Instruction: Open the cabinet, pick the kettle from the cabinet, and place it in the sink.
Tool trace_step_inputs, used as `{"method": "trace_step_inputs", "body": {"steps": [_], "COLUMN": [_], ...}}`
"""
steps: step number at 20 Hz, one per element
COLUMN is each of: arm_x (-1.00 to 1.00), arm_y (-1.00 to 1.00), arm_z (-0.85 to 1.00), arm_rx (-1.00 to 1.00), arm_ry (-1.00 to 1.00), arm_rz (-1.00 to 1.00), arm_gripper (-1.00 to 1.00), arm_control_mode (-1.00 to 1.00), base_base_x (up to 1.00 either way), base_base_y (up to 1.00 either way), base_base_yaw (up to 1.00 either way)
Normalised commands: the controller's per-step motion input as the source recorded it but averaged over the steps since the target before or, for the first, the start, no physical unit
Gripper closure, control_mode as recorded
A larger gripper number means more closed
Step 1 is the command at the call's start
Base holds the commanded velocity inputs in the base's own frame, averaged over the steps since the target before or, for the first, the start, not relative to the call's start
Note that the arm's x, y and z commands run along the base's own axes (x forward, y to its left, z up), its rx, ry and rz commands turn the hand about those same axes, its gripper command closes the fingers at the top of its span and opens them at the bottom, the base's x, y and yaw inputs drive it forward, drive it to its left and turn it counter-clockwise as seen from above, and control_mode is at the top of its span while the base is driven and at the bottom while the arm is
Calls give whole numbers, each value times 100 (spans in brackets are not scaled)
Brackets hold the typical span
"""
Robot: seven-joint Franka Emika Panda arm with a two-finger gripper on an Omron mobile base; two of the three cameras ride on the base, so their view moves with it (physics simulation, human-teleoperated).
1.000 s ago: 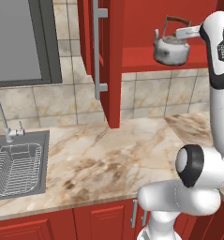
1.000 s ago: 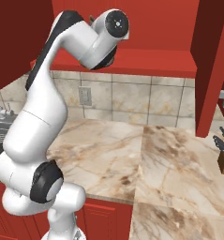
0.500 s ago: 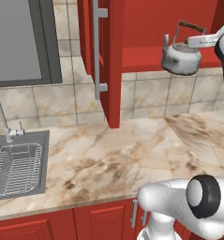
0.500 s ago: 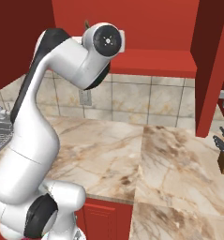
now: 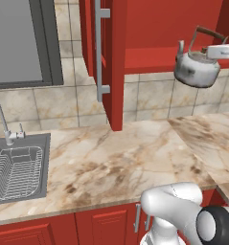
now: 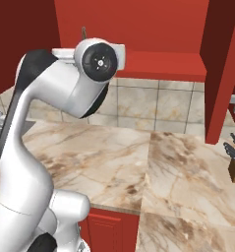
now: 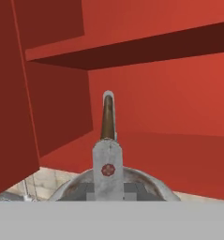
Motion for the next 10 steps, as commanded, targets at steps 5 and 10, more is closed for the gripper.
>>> {"method": "trace_step_inputs", "body": {"steps": [5, 10], "arm_x": [-58, -42], "arm_y": [0, 3], "arm_z": [-6, -23], "arm_rx": [3, 1], "arm_ry": [0, -1], "arm_rz": [-2, -2], "arm_gripper": [100, 100], "arm_control_mode": [-100, -100], "base_base_x": [0, 0], "base_base_y": [0, 0], "base_base_yaw": [0, 0]}}
